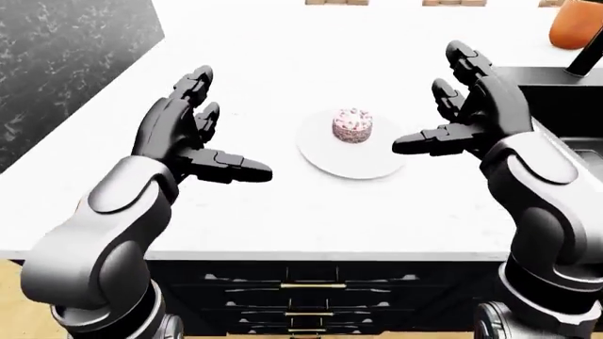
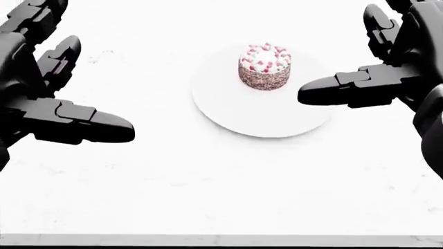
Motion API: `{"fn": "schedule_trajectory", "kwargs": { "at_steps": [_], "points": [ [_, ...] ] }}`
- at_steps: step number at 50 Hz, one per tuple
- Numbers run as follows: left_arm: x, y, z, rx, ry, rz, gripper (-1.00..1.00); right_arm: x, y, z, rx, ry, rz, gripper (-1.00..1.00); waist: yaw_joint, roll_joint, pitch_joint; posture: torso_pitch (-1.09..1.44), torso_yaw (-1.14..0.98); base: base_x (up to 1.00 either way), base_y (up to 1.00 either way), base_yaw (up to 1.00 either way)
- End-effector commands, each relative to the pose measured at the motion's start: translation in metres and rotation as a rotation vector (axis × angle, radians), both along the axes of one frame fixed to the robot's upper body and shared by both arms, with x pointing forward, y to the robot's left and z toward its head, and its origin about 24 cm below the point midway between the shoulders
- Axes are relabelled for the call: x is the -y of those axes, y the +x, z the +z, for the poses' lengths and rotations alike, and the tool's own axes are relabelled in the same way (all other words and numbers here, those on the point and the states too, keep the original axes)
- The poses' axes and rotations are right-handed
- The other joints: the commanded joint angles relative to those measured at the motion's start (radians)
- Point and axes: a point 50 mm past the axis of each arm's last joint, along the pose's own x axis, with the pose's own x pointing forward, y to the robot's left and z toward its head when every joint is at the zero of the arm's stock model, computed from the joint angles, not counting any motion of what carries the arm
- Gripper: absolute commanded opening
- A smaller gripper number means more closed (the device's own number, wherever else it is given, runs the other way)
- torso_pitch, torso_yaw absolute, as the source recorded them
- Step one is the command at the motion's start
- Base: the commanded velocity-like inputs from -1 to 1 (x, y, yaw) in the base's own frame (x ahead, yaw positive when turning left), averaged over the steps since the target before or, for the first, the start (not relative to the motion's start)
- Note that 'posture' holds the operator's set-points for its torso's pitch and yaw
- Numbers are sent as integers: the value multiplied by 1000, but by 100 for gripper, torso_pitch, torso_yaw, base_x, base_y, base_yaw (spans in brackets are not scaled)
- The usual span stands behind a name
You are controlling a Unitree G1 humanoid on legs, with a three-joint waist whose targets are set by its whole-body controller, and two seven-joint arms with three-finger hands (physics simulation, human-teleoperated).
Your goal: Move the dessert items from the plate to the tray.
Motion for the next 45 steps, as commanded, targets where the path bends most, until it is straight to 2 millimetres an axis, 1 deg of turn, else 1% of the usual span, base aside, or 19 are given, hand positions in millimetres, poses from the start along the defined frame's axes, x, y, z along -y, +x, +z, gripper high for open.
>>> {"fn": "schedule_trajectory", "kwargs": {
  "at_steps": [1,3,5,6,8,9,11,12,15,16,19,21,22,26,30,32,34,40,45],
  "points": [
    [-6,-7,23,134,-2,40,100,-6,-8,25,124,-34,29,100,10,-5,-39,0,0,0,0,0],
    [-6,-8,25,137,0,40,100,-5,-8,29,117,-61,24,100,8,2,-31,0,0,0,0,0],
    [-5,-8,25,138,1,40,100,-5,-8,32,110,-93,21,100,3,14,-31,0,0,0,0,0],
    [-5,-8,26,138,1,39,100,-5,-7,34,107,-113,13,100,0,29,-38,0,0,0,0,0],
    [-4,-9,28,141,2,37,100,-7,-3,36,95,-143,7,100,-9,79,-64,0,0,0,0,0],
    [-4,-8,27,142,3,36,100,-10,0,36,84,-167,8,100,-9,42,-52,0,0,0,0,0],
    [-3,-8,26,136,-1,33,100,-13,4,37,73,-194,1,100,-6,42,-71,0,0,0,0,0],
    [-4,-9,27,136,-5,31,100,-13,6,38,65,-203,-2,100,-5,39,-76,0,0,0,0,0],
    [-5,-9,28,139,-5,34,100,-14,13,38,23,-235,-13,100,-2,34,-79,0,0,0,0,0],
    [-5,-9,28,140,-5,35,100,-14,15,38,12,-244,-16,100,-1,33,-80,0,0,0,0,0],
    [-7,-10,27,137,-6,38,100,-16,26,26,-50,-293,-24,100,3,33,-79,0,0,0,0,0],
    [-9,-11,27,139,-7,42,100,-17,31,22,-80,-301,-17,100,3,35,-79,0,0,0,0,0],
    [-10,-11,26,138,-7,44,100,-15,34,19,-109,-334,-24,100,3,36,-79,0,0,0,0,0],
    [-12,-10,27,141,-12,46,100,-13,39,17,-135,-401,-27,100,1,37,-78,0,0,0,0,0],
    [-10,-12,28,142,-10,44,100,-19,49,-2,-176,-439,2,100,1,41,-75,0,0,0,0,0],
    [-10,-12,30,144,-11,40,100,-20,53,-4,-178,-470,-6,100,-1,41,-76,0,0,0,0,0],
    [-11,-10,28,141,-17,45,100,-26,59,-9,-172,-467,2,100,-2,42,-76,0,0,0,0,0],
    [-12,-9,24,136,-17,45,100,-40,75,-23,-175,-498,18,100,-4,54,-78,0,0,0,0,0],
    [-12,-7,21,132,-15,44,100,-47,85,-27,-161,-534,8,100,-5,61,-80,0,0,0,0,0]
  ]
}}
